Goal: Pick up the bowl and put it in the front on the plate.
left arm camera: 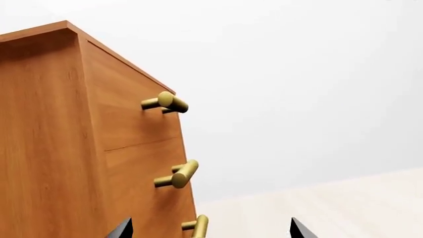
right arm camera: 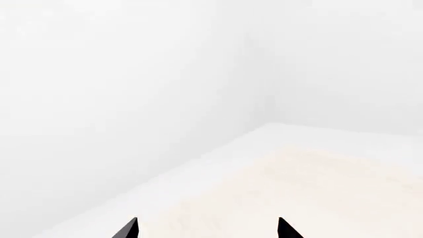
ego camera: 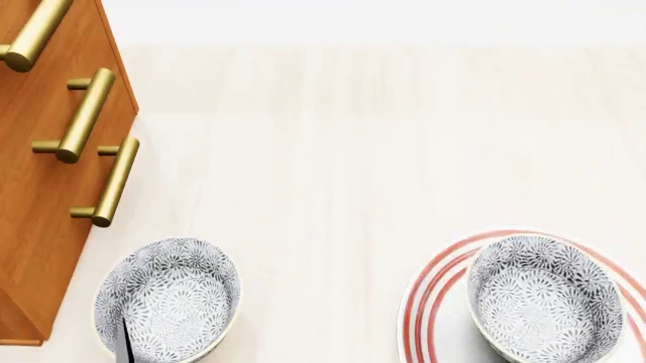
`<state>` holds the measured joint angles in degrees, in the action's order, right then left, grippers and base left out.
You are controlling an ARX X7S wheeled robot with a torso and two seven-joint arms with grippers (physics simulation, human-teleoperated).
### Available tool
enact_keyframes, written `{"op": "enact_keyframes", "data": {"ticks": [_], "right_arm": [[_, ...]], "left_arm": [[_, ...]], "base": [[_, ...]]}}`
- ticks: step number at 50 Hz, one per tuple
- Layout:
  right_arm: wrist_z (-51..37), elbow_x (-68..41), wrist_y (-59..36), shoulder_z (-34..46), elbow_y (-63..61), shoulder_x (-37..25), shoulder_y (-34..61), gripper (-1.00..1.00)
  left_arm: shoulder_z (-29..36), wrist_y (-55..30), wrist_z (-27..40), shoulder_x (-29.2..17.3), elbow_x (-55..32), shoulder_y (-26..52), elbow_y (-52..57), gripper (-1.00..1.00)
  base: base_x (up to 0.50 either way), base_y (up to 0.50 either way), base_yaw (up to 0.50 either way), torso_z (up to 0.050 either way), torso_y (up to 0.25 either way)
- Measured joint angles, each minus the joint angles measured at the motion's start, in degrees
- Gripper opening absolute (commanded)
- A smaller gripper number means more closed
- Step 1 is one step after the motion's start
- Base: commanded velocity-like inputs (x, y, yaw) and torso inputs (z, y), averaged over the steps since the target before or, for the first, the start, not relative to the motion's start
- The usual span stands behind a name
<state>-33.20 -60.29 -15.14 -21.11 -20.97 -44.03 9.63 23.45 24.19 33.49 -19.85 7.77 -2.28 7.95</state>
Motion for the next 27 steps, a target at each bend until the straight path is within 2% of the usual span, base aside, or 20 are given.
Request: {"op": "enact_keyframes", "data": {"ticks": [10, 20, 27], "right_arm": [[-3.08, 22.76, 16.05, -0.53, -1.15, 9.97, -6.06, 1.0], [-2.8, 38.06, 28.73, 2.22, 2.14, 17.2, -10.55, 1.0], [-2.4, 45.76, 34.1, 5.22, 5.37, 20.62, -12.23, 1.0]], "left_arm": [[-1.73, -1.24, 1.04, -0.5, -0.46, 0.21, 1.55, 1.0], [-7.22, -1.93, 5.08, -2.55, 0.63, -2.88, 4.65, 1.0], [-11.13, -1.77, 8.19, -4.15, 2.1, -6.04, 5.88, 1.0]], "base": [[0.0, 0.0, 0.0, 0.0, 0.0], [0.0, 0.0, 0.0, 0.0, 0.0], [0.0, 0.0, 0.0, 0.0, 0.0]]}}
